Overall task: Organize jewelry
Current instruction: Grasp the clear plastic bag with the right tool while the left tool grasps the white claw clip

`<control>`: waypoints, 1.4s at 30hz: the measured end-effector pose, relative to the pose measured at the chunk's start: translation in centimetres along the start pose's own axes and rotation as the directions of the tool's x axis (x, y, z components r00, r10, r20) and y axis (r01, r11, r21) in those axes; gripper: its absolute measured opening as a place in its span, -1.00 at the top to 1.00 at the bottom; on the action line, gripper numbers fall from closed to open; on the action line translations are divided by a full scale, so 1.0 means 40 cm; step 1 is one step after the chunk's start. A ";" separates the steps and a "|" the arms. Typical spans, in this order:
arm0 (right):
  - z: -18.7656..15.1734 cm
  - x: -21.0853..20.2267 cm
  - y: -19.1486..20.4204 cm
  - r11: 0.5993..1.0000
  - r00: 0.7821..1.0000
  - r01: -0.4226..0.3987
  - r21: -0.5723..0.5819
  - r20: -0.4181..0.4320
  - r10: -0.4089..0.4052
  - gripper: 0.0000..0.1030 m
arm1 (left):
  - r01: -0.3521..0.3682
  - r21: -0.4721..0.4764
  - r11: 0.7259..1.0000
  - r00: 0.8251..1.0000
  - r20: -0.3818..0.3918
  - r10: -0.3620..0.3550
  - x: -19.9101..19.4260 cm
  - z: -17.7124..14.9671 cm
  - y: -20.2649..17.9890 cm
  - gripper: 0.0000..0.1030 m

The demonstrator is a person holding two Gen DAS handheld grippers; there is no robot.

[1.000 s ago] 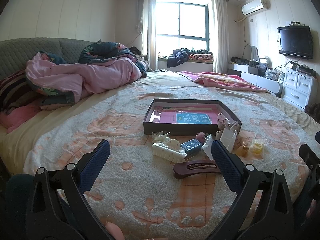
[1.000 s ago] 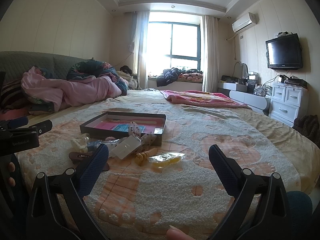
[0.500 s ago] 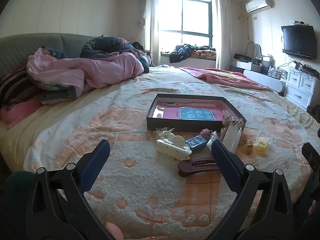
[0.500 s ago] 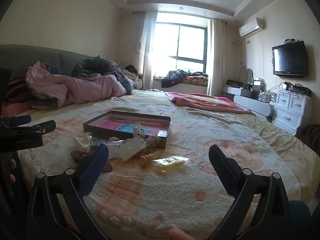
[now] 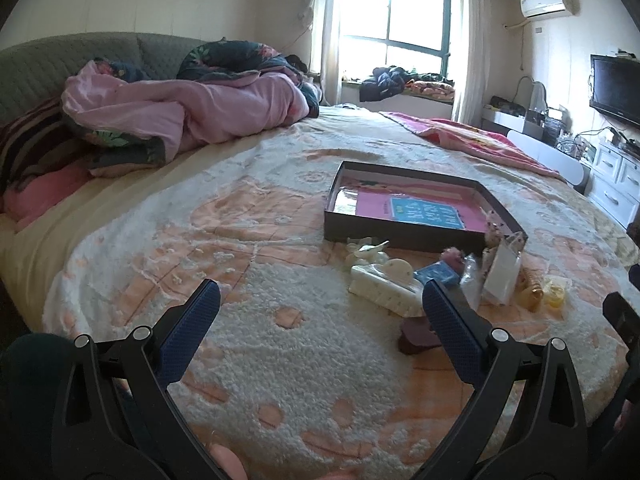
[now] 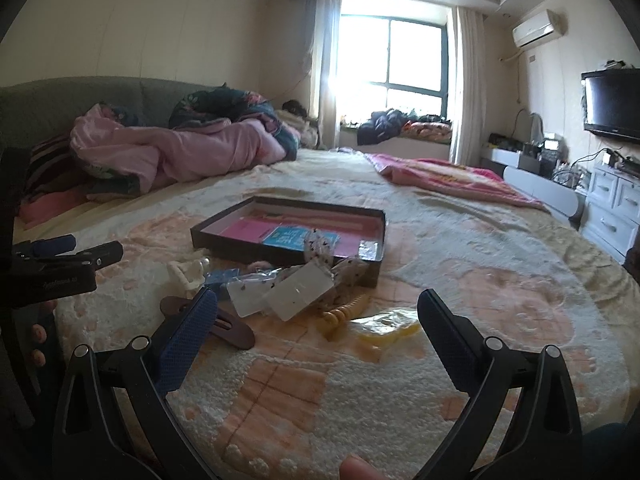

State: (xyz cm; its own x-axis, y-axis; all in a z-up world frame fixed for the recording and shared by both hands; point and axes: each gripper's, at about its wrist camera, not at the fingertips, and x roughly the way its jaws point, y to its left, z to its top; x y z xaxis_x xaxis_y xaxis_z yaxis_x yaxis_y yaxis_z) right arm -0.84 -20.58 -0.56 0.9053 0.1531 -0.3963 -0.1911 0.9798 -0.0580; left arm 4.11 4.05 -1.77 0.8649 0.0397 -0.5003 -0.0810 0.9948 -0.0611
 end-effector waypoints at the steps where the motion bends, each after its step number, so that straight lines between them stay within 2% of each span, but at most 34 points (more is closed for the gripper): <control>1: 0.003 0.009 0.003 1.000 1.000 -0.006 -0.002 -0.005 0.006 -0.88 | 0.002 -0.005 1.000 1.000 -0.006 -0.002 0.008 0.002 0.005 -0.80; 5: 0.014 0.044 0.009 1.000 0.999 -0.027 -0.008 -0.034 0.027 -0.88 | 0.021 -0.001 1.000 1.000 -0.022 -0.021 0.030 0.011 0.006 -0.80; 12: 0.039 0.108 0.003 0.999 0.996 -0.051 -0.002 -0.070 0.051 -0.88 | 0.095 0.048 0.994 0.994 -0.050 -0.093 0.078 0.025 -0.013 -0.80; 18: 0.052 0.181 -0.019 0.998 0.988 -0.054 0.036 -0.141 0.059 -0.88 | 0.157 0.114 0.981 0.984 -0.099 -0.146 0.136 0.038 -0.042 -0.80; 28: 0.065 0.310 -0.040 0.993 0.963 -0.053 0.101 -0.260 0.078 -0.88 | 0.243 0.155 0.958 0.958 -0.190 -0.213 0.199 0.029 -0.063 -0.80; 29: 0.065 0.322 -0.040 0.993 0.959 -0.051 0.104 -0.271 0.078 -0.85 | 0.254 0.152 0.955 0.955 -0.197 -0.222 0.203 0.028 -0.063 -0.80; 32: 0.062 0.358 -0.042 0.990 0.945 -0.046 0.136 -0.316 0.087 -0.59 | 0.267 0.161 0.950 0.947 -0.225 -0.228 0.224 0.026 -0.068 -0.80; 34: 0.057 0.379 -0.047 0.985 0.934 -0.046 0.169 -0.343 0.103 -0.52 | 0.274 0.168 0.947 0.944 -0.237 -0.231 0.237 0.025 -0.072 -0.80; 37: 0.055 0.394 -0.046 0.980 0.928 -0.048 0.194 -0.355 0.115 -0.41 | 0.287 0.175 0.942 0.938 -0.252 -0.239 0.254 0.024 -0.074 -0.80; 39: 0.051 0.402 -0.040 0.978 0.923 -0.053 0.202 -0.364 0.125 -0.24 | 0.300 0.171 0.938 0.933 -0.260 -0.251 0.261 0.023 -0.076 -0.79; 41: 0.046 0.408 -0.035 0.977 0.919 -0.059 0.204 -0.370 0.132 -0.08 | 0.313 0.171 0.934 0.929 -0.259 -0.264 0.265 0.022 -0.080 -0.72; 42: 0.042 0.407 -0.033 0.978 0.920 -0.061 0.201 -0.367 0.133 -0.05 | 0.318 0.177 0.931 0.928 -0.259 -0.268 0.267 0.021 -0.082 -0.60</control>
State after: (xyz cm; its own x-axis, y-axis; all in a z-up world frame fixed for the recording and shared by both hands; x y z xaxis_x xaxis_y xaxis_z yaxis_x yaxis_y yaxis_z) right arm 14.80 -19.14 -5.40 0.6684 0.2244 -0.7092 -0.1664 0.9744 0.1514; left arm 14.04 1.31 -6.18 0.6960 -0.2539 -0.6716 0.2878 0.9556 -0.0630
